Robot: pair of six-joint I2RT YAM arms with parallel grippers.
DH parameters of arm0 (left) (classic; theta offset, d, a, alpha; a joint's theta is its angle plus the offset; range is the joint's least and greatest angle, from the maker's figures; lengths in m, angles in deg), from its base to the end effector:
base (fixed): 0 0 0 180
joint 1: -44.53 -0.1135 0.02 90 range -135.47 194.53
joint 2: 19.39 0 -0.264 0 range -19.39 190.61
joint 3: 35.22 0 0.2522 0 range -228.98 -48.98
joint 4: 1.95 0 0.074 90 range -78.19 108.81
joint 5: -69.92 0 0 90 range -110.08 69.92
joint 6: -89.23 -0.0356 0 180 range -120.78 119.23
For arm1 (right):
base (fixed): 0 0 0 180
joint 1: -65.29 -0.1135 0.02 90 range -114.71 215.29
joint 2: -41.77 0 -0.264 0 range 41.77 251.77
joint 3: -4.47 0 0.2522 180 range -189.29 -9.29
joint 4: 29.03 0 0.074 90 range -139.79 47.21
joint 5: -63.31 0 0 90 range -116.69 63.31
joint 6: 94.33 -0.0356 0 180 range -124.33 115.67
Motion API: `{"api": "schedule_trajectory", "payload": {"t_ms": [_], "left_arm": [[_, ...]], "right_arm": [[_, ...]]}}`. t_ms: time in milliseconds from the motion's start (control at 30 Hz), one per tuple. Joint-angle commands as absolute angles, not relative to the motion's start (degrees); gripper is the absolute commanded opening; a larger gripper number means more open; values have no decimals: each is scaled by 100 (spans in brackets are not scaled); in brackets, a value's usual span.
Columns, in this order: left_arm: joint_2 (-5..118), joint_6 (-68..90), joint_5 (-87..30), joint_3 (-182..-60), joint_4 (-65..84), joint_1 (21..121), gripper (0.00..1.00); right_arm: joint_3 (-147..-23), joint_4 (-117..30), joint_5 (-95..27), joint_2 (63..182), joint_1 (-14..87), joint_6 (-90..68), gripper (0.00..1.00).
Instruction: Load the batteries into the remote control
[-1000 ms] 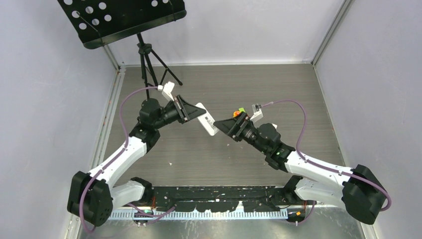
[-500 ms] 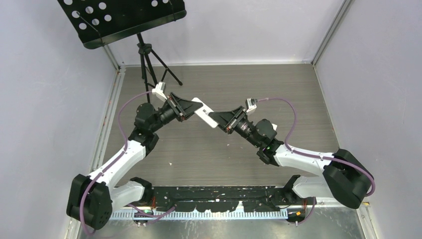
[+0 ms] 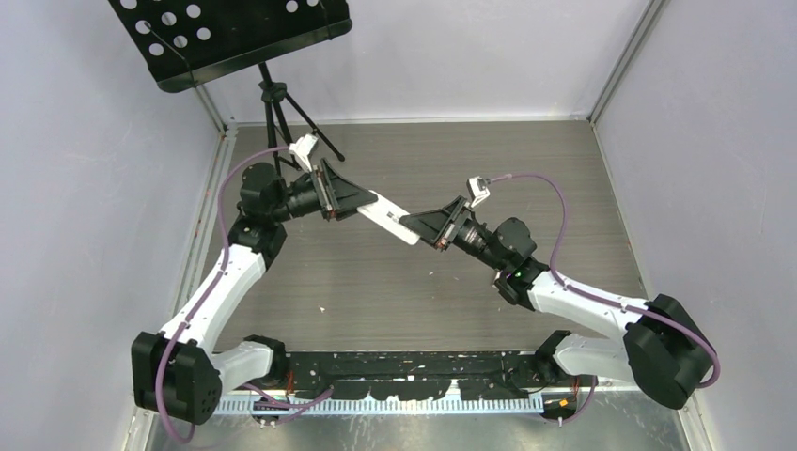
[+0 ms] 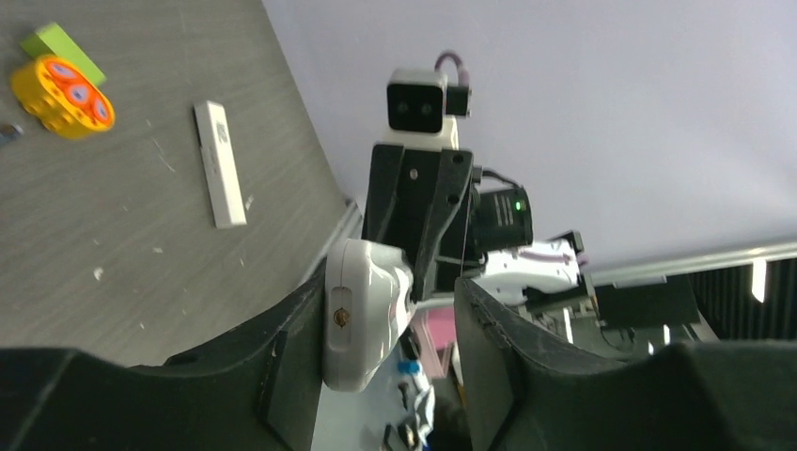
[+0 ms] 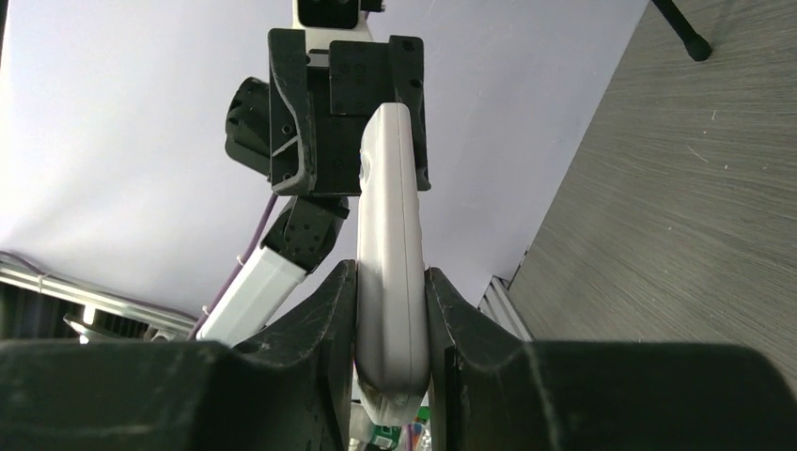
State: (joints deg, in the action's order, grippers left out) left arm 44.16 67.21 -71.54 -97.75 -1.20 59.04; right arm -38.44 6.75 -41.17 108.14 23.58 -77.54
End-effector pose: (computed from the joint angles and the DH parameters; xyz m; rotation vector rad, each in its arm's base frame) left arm 0.2357 -0.0898 0.3424 -0.0569 1.9269 -1.7492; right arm 0.1818 0.1740 0.2781 0.1928 1.6208 1.7983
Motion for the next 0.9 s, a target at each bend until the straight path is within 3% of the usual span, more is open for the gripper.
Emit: {"api": "schedule_trajectory", "payload": {"t_ms": [0,167,400,467,500,600,667,733,867], "left_arm": [[4528,6722,-8238,-9919,-142,5921,51],[4570,6752,-8435,-9795,-189,5921,49],[4626,6975,-8513,-9606,-506,5921,24],[4641,6948,-8517,-9592,-526,5921,6],[4652,6908,-8514,-9579,-555,5921,0],[4619,6624,-8236,-9456,-555,5926,0],[4614,6368,-7945,-9322,-418,5929,0],[4602,6033,-7527,-9132,-176,5964,0],[4663,5520,-6456,-8639,-80,6312,0]], "right_arm": [[-4200,737,-4841,10874,2470,-7562,6],[-4366,730,-5276,11075,2560,-7566,6],[-4412,819,-5436,11197,2743,-7675,5],[-4452,769,-5494,11208,2771,-7642,5],[-4478,662,-5503,11208,2788,-7603,8],[-4524,-17,-5352,11105,2898,-7411,49],[-4517,-899,-4959,10905,3005,-7230,65],[-4494,-1865,-4308,10682,3099,-7023,72],[-4553,-3292,-3627,10400,3127,-6666,69]]}}
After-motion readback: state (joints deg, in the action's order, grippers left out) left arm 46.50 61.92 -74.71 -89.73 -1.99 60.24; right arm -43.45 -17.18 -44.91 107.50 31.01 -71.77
